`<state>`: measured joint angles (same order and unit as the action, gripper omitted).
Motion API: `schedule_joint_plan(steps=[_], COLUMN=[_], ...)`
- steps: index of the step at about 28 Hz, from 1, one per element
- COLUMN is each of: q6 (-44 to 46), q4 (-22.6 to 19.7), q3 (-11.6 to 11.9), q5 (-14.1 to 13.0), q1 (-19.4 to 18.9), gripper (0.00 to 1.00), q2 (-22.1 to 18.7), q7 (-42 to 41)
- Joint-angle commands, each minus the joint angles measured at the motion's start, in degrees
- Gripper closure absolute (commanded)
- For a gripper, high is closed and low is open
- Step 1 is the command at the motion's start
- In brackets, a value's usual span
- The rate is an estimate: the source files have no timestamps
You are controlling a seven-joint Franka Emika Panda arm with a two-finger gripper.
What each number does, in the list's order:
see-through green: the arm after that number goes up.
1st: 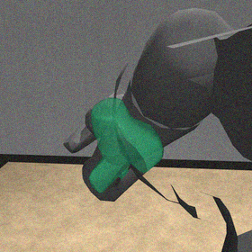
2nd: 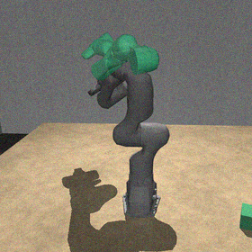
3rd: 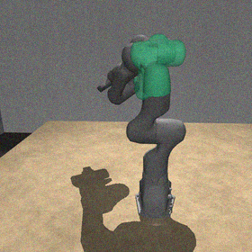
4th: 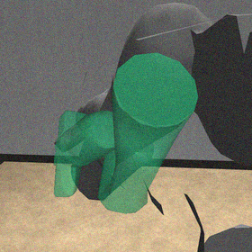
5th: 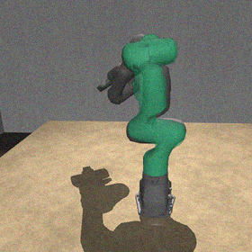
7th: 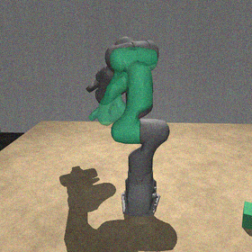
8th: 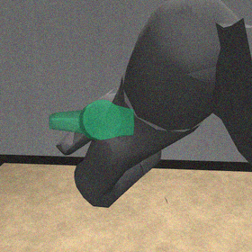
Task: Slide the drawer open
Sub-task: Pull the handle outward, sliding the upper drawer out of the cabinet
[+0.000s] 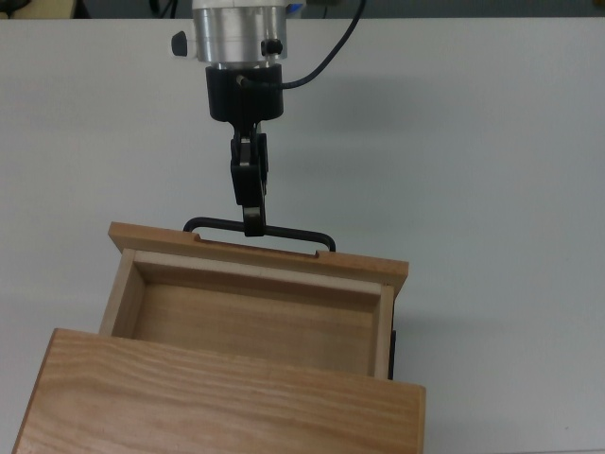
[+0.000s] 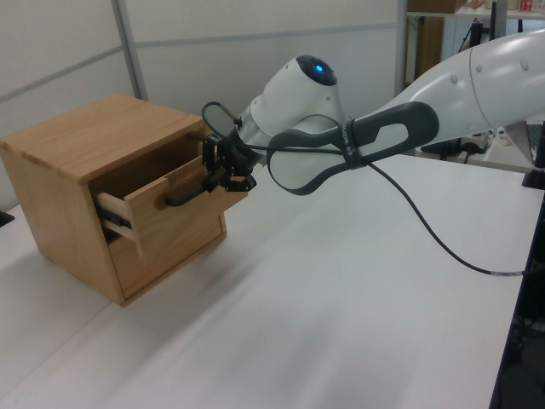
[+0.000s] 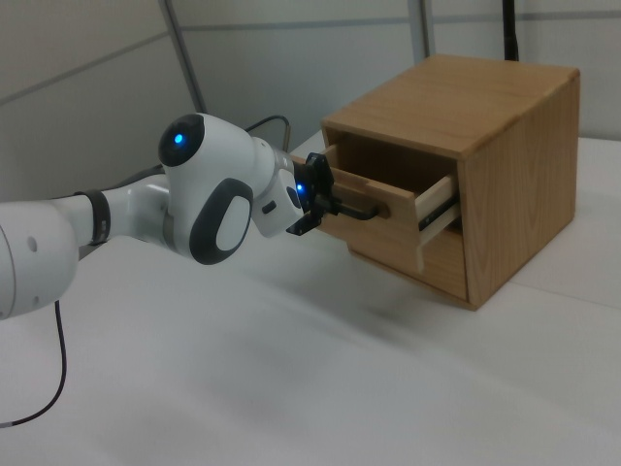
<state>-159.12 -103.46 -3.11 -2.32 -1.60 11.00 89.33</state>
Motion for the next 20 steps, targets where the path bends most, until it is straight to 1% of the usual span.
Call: schedule_joint_plan(steps=[1, 5, 20], q6=[5.1, 7.3, 20.8], q4=[-3.8, -3.7, -3.3], q3=[0.7, 0.7, 0.5], q5=[0.1, 0.1, 0.1], q1=[-0.3, -0.3, -0.3], gripper=[1.00, 1.00, 1.00], q2=[-3.0, -3.7, -6.4], q7=[1.2, 2.9, 3.3])
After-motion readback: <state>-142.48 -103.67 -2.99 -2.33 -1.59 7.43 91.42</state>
